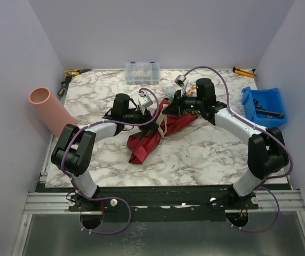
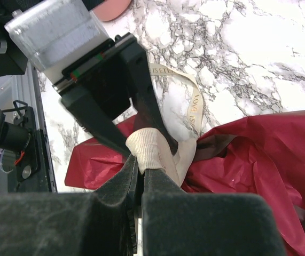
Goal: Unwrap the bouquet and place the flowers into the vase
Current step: Untie the ribbon from the wrapping paper.
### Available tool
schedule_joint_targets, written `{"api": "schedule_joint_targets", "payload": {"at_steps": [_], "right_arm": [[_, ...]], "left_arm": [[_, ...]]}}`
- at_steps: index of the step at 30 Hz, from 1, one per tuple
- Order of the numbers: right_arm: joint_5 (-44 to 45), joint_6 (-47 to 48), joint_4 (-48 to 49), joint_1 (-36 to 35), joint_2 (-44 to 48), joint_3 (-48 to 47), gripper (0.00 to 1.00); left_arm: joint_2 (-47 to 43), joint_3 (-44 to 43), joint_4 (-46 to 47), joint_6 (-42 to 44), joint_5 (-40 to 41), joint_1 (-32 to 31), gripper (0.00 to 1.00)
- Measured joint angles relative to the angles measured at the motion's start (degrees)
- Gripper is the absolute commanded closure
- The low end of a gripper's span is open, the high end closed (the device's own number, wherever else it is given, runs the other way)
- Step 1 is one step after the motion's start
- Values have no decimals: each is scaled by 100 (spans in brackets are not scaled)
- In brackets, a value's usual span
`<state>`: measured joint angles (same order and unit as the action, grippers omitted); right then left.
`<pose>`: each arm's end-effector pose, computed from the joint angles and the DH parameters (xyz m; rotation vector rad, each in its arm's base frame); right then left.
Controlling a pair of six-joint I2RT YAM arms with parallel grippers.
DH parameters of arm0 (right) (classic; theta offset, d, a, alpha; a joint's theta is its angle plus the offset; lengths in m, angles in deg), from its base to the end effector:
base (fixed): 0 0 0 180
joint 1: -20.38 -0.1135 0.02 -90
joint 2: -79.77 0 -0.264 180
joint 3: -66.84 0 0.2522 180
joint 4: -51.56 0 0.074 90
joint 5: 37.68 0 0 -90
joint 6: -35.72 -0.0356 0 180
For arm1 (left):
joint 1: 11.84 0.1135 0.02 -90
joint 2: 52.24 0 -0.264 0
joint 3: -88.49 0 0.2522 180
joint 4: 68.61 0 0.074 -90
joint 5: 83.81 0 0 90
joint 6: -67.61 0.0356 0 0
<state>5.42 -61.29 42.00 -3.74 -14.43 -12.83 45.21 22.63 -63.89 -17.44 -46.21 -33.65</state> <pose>0.3300 0.1762 0.2734 -0.8347 1.8519 1.1573 0.3186 -0.1579 0.1999 1.0119 1.7386 -1.1107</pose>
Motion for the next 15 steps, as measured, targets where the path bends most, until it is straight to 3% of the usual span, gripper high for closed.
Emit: {"api": "schedule_joint_targets", "payload": {"at_steps": [2,9,11,13,15], "right_arm": [[0,0,-2,9,0,0,97],[2,4,-4,37,0,0,77],[-4,-2,-26,50,0,-2,65],[-48,9,-68,52,-9,-9,45],[-94,7,-87,52,-31,-15,40]], "left_arm": [[31,0,-44,35,61,-11,100],[26,-295,-188,-544,48,-46,100],[-15,-503,-205,-903,-28,-46,100],[-90,-793,-240,-1318,-116,-44,100],[-160,-1045,-243,-1609,-162,-44,100]]}}
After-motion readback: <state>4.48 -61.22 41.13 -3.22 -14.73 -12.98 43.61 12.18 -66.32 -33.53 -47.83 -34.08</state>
